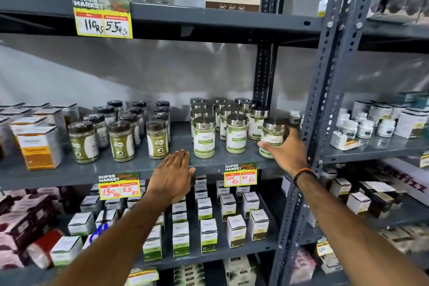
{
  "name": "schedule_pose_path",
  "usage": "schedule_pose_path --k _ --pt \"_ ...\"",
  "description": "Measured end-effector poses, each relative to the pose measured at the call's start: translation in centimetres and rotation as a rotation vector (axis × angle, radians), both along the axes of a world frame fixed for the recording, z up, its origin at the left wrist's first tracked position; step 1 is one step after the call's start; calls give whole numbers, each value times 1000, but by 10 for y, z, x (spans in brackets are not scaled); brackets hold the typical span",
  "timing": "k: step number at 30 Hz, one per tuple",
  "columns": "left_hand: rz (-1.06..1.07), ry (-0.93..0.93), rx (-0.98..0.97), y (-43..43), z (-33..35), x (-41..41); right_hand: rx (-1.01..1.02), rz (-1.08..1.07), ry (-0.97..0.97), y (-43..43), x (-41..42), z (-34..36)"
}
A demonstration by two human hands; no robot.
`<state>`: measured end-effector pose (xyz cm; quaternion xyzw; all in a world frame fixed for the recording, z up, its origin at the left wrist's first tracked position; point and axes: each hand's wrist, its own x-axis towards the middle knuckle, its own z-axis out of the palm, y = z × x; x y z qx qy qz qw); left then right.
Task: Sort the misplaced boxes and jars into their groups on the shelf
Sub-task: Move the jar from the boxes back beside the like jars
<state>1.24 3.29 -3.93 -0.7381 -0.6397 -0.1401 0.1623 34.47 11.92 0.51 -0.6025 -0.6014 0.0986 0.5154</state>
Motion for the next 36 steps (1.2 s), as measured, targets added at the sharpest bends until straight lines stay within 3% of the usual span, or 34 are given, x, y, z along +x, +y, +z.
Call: schedule_pose_path --k 3,9,18,36 --pt "4 7 16 0 -2 -1 -126 13 -93 4 4 -14" --pt "6 9 44 0 -4 -1 -182 -3 -131 22 -2 -10" --pt "7 9 48 -1 -3 0 -179 -36 -26 29 -4 -22" --pt "10 13 39 -1 -4 0 -226 -50 7 31 -8 -17"
